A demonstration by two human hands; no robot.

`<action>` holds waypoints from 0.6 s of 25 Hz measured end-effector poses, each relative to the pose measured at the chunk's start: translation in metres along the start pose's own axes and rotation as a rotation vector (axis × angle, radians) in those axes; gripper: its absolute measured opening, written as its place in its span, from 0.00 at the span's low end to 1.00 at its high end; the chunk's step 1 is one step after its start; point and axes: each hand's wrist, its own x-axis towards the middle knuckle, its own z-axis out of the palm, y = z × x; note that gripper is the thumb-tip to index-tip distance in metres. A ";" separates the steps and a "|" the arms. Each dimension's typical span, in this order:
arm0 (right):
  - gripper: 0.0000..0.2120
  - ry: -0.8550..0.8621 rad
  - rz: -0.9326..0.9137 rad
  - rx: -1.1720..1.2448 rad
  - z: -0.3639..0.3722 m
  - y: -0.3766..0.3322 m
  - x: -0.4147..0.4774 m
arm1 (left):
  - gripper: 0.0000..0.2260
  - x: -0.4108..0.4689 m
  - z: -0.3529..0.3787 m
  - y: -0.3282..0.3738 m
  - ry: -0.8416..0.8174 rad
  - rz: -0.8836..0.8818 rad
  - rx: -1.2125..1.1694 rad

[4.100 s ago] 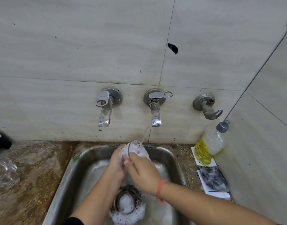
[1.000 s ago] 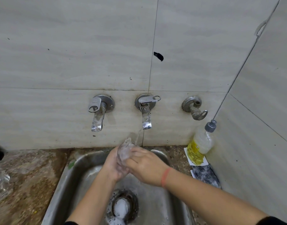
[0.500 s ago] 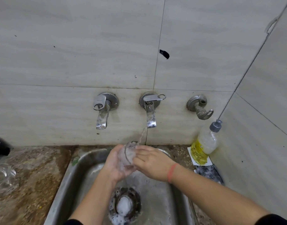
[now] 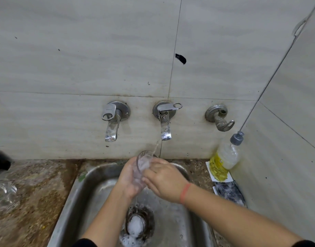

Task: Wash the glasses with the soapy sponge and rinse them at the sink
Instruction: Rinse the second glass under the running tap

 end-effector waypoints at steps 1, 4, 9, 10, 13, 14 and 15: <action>0.17 0.011 0.200 0.147 0.000 -0.015 0.008 | 0.11 0.000 -0.001 -0.002 0.003 0.028 -0.055; 0.21 -0.116 0.394 0.405 -0.003 -0.025 0.020 | 0.11 0.007 -0.008 -0.006 0.036 0.094 -0.094; 0.12 -0.118 -0.292 -0.185 -0.007 0.026 -0.007 | 0.11 -0.006 -0.007 0.005 -0.029 -0.106 0.005; 0.10 -0.077 -0.210 -0.125 -0.003 0.021 -0.007 | 0.11 -0.007 -0.009 0.004 -0.030 -0.086 -0.011; 0.10 -0.034 0.319 0.297 -0.005 -0.023 0.008 | 0.14 -0.003 -0.005 -0.004 0.027 0.071 -0.140; 0.10 -0.091 0.382 0.395 -0.004 -0.026 0.010 | 0.14 0.002 -0.005 -0.006 0.058 0.097 -0.145; 0.09 -0.147 0.319 0.376 -0.004 -0.023 0.008 | 0.16 0.003 -0.004 -0.008 0.087 0.097 -0.118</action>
